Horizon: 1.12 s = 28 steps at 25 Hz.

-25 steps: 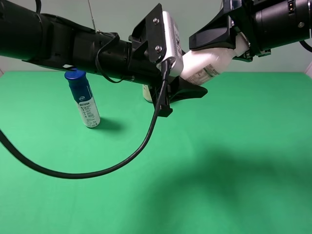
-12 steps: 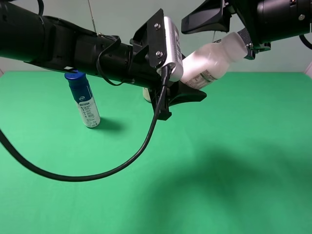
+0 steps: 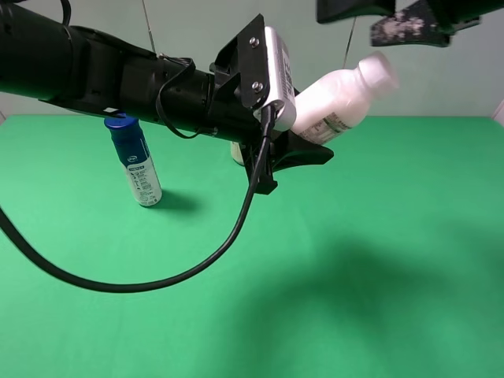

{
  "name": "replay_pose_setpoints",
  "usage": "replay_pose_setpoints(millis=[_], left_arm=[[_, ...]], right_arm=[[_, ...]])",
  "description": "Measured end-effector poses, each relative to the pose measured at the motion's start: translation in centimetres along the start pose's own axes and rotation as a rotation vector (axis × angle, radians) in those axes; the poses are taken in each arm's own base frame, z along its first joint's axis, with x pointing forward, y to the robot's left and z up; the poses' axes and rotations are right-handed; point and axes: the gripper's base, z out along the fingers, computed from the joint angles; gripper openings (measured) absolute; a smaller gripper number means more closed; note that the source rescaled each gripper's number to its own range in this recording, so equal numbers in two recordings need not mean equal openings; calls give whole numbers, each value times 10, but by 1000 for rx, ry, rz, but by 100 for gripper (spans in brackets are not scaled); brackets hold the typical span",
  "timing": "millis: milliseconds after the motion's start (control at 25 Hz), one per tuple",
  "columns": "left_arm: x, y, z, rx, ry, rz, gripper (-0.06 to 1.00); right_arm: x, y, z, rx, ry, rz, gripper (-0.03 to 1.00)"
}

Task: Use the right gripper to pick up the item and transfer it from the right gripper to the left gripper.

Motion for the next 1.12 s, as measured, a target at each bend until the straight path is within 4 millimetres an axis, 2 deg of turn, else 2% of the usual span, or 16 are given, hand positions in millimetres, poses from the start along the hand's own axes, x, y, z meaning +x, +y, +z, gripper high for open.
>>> replay_pose_setpoints(millis=[120, 320, 480, 800, 1000, 1120], left_arm=[[0, 0, 0, 0, 0, 1, 1], [0, 0, 0, 0, 0, -7, 1], [0, 0, 0, 2, -1, -33, 1], [0, 0, 0, 5, -4, -51, 1], [-1, -1, 0, 8, -7, -52, 1], [-1, -1, 0, 8, -7, -52, 1]], right_arm=[[1, -7, -14, 147, -4, -34, 100], [2, -25, -52, 422, -46, -39, 100], [19, -26, -83, 555, -75, -34, 100], [84, -4, -137, 579, -171, -33, 100], [127, 2, -157, 587, -184, -38, 100], [146, 5, -167, 593, -175, -32, 100]])
